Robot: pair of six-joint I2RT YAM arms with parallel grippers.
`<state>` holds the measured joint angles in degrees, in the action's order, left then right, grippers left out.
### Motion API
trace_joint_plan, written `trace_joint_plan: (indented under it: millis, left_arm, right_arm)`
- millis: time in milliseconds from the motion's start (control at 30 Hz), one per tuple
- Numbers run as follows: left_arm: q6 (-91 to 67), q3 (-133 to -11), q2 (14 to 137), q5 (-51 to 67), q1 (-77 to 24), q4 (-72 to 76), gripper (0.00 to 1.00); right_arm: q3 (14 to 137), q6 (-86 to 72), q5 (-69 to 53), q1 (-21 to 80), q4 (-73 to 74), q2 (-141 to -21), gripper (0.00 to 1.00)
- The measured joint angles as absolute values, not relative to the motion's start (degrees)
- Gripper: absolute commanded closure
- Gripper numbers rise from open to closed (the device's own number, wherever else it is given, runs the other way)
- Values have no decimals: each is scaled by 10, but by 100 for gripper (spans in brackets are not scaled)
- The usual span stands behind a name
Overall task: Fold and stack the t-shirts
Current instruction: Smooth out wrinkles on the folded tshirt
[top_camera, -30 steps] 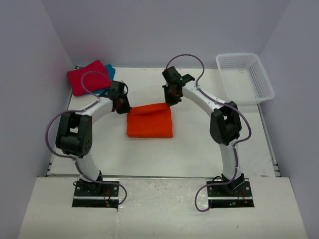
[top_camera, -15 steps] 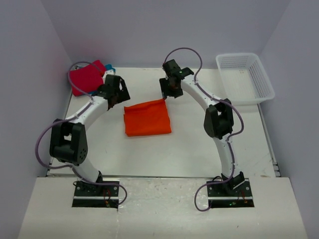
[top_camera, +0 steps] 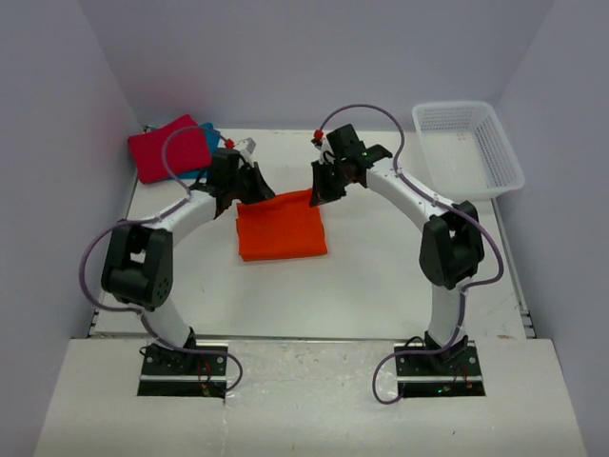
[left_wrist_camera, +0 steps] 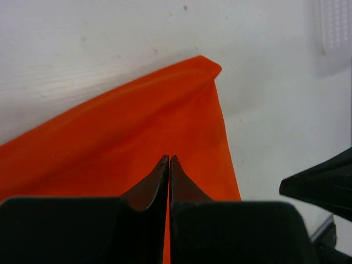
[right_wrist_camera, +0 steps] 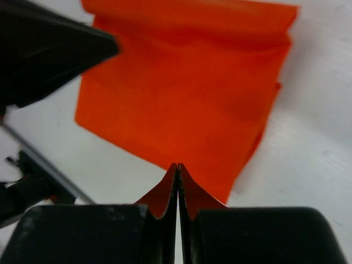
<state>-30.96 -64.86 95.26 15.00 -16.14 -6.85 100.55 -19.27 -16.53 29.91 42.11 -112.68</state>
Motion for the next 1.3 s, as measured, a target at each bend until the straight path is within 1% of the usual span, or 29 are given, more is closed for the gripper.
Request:
trace_joint_plan:
  millis: [100,200,300,400,533,767,867,1133,1233,1300]
  left_arm:
    - [-321,-649,1041,257,-162,-3,100]
    - [-335,-649,1101,323,-161,44,100]
    - [-344,-654,1135,369,-160,75,100]
    - [-349,-670,1160,393,-159,98,100]
    - [-350,-694,1191,408,-152,123,100]
    - [-354,-699,1231,407,-123,126,100]
    - [-359,-699,1237,408,-111,121,100]
    - [-360,-696,1232,416,-93,112,100]
    - [-360,-669,1202,407,-93,108,100]
    - [-361,-645,1161,395,-95,94,100]
  right_arm:
    - [971,-218,-284,300,370,-1147,100]
    - [957,-242,-380,301,323,-1185,100]
    - [940,-265,-444,302,283,-1221,100]
    - [921,-282,-474,302,263,-1244,100]
    - [914,-298,-470,302,260,-1262,100]
    - [886,-335,-382,303,270,-1274,100]
    - [861,-361,-378,303,253,-1267,100]
    - [781,-386,-356,312,180,-1221,100]
    - [755,-384,-353,320,172,-1202,100]
    - [735,-382,-344,332,176,-1184,100]
